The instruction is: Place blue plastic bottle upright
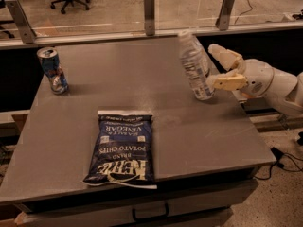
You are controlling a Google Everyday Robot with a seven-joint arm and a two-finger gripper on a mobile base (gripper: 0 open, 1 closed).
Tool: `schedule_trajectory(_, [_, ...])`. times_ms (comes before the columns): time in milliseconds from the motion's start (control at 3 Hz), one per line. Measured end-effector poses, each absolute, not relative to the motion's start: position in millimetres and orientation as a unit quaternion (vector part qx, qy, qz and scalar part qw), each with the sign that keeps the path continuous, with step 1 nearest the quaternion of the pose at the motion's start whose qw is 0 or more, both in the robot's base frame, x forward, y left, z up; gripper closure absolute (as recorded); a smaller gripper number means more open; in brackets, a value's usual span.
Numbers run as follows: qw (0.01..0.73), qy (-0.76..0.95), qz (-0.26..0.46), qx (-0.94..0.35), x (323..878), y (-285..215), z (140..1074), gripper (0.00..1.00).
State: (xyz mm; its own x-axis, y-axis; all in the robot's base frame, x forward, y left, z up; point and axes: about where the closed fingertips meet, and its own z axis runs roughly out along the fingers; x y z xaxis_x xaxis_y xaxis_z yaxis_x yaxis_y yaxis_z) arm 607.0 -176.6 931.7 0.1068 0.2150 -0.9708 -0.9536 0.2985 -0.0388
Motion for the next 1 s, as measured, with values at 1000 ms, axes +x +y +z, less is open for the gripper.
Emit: schedule_trajectory(1000, [0.615,0.528,0.422,-0.405,601.7,-181.0,924.0,0.0])
